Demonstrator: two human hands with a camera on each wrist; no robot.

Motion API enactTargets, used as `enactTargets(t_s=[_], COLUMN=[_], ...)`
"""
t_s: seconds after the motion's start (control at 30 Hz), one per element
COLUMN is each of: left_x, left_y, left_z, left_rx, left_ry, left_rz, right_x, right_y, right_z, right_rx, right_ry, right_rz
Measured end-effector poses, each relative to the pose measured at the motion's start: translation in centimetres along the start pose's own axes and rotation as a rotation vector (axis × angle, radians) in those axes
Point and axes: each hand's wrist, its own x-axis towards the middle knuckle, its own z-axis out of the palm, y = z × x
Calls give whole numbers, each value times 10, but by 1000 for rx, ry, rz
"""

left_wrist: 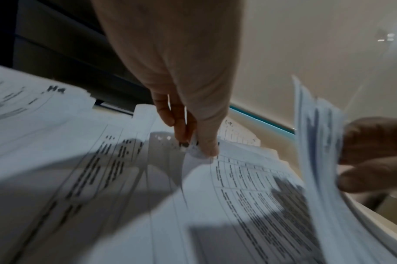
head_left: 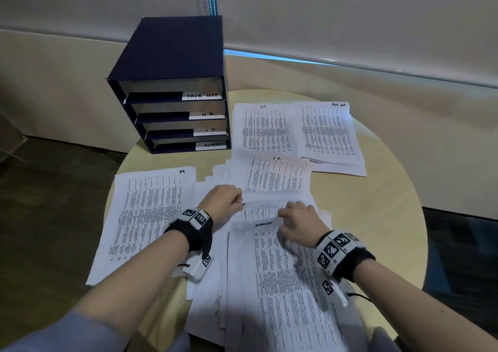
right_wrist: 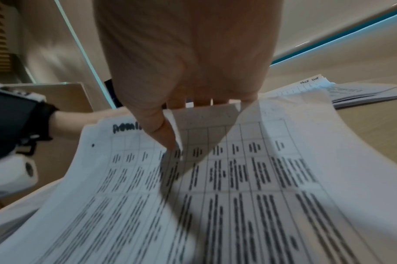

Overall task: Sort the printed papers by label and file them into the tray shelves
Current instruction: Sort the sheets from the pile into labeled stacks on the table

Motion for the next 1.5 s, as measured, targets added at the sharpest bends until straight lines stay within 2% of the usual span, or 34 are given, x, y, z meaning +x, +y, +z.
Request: enactTargets(t_s=[0.1, 0.17, 0.2, 0.33, 0.43, 0.5, 0.63, 0.83, 1.0, 1.13, 1.23, 1.3, 1.33, 1.43, 1.5], left_x=[-11, -21, -26, -22, -13, -7, 1, 2, -3, -13, -20, -24, -26, -29, -25], left_y=[9, 15, 17, 4, -11, -12, -5, 1, 3, 6, 8, 11, 13, 18, 13], left_z=[-11, -13, -13, -8, -2, 1, -7, -11, -14, -15, -21, -26, -29, -37, -36], left_rx=[19, -22, -67, -237, -113, -20, 74, 4, 128, 360, 423, 309, 185, -249, -385], left_ry=[-8, -39, -49, 51, -12, -49, -64, -14, -7, 103, 225, 243, 194, -82, -62], left_rz=[159, 216, 209, -1, -133, -144, -93, -74, -1, 143, 224, 255, 241, 73, -54], right_x=[-4, -2, 0, 4, 5, 4, 3, 7, 8, 8, 5, 7, 8, 9, 6], right_y=[-3, -6, -7, -8, -8, -8, -6, -7, -7, -14, -17, -17, -17, -16, -15], right_z=[9, 16, 19, 23, 24, 22, 17, 17, 16, 19, 20, 20, 19, 19, 20], right_rx=[-51, -69, -65, -53, -74, -64, -57, 32, -22, -52, -90, -97, -88, -36, -6], right_ry=[208, 264, 246, 204, 217, 220, 217, 202, 202, 312, 359, 371, 353, 254, 245], right_rz=[-89, -133, -140, -151, -170, -179, -187, -173, -192, -188, -142, -133, -130, -129, -163])
